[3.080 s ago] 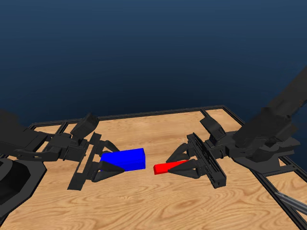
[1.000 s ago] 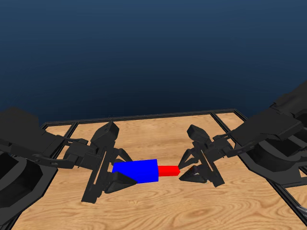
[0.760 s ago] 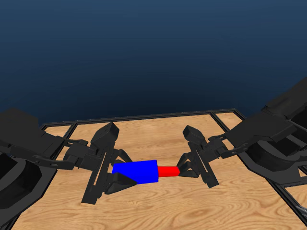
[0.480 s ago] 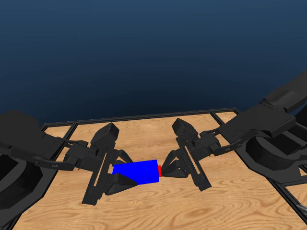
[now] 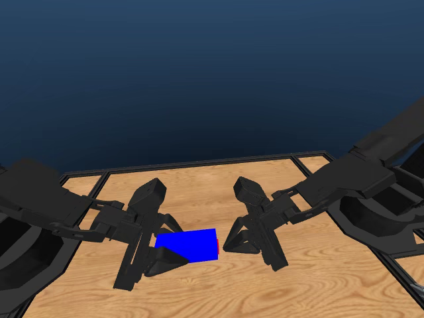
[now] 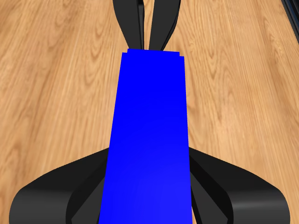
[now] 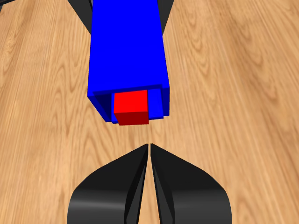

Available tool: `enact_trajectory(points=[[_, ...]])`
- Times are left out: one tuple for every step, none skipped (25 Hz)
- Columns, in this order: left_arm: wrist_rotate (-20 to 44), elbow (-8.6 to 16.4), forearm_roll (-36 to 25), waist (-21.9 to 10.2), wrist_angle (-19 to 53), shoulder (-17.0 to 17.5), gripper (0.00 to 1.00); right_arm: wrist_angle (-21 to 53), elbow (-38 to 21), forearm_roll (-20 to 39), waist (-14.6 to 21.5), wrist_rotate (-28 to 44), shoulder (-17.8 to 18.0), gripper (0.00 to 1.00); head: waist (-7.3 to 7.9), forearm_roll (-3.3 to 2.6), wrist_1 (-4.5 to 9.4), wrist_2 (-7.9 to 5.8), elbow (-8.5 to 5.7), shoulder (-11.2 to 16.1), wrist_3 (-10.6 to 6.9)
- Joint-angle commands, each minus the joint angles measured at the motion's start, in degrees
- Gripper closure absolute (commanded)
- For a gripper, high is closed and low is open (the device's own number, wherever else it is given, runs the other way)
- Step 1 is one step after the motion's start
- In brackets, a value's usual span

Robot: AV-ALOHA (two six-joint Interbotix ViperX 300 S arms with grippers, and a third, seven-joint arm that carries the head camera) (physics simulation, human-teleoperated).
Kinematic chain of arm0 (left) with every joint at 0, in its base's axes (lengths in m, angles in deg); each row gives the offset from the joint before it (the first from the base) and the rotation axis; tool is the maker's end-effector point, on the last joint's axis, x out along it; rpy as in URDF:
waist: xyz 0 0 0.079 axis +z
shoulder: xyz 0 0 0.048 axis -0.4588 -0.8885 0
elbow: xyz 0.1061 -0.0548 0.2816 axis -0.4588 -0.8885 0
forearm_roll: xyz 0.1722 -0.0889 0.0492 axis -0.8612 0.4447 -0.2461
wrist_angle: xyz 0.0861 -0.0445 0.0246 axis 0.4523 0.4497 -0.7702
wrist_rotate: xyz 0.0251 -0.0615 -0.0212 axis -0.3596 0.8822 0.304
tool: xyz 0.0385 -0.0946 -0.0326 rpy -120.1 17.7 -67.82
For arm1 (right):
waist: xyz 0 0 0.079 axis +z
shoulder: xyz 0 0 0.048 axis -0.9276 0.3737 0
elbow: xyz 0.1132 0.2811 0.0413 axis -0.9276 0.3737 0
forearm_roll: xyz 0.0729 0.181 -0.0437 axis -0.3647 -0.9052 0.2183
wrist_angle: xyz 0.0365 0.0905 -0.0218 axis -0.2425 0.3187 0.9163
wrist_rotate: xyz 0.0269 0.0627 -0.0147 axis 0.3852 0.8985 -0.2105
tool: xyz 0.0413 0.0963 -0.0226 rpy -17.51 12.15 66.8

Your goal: Insert peg into socket

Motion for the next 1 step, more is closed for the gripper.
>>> enact_trajectory(points=[[-0.2, 0.7, 0.4, -0.1, -3.7, 2.0, 1.00, -10.3, 4.1, -2.8, 0.3, 1.4, -4.1, 0.84, 0.46, 0.07, -0.69, -0.09, -0.33, -1.3, -0.09]])
